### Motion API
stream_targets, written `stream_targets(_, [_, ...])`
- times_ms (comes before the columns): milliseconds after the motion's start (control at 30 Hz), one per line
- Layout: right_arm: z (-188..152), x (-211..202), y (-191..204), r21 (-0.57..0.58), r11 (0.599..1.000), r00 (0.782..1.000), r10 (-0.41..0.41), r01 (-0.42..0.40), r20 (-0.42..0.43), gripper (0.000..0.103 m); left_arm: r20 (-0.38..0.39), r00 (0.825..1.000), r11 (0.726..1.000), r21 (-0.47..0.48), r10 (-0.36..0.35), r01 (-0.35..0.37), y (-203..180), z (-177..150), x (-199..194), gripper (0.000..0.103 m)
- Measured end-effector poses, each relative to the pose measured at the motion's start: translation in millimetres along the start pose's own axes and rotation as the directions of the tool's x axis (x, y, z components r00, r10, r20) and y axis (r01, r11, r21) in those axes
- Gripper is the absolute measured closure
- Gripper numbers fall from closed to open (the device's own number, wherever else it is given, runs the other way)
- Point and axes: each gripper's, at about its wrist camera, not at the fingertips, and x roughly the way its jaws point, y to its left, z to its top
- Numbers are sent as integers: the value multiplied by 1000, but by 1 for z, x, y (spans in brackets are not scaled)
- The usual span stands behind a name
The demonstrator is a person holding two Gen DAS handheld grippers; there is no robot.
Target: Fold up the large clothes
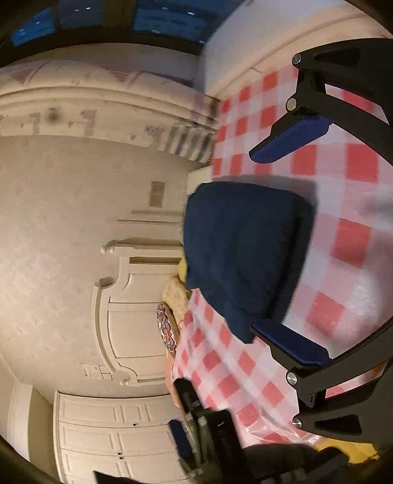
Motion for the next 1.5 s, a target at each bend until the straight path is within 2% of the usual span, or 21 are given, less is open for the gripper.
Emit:
stream_targets(267, [-23,-11,-12,36,999,1000,-5,5,18,4,-57,998,1000,19,-14,15,-17,-25,11,2])
stream_targets(533, [-25,-7,-12,50,999,1000,-10,9,16,4,-92,996,1000,24,-16,18,-19,-41,18,2])
stream_targets(1500, [-25,-8,-14,61,998,999,-14,13,29,4,-111,994,1000,27,-6,9,-14,-48,22,2])
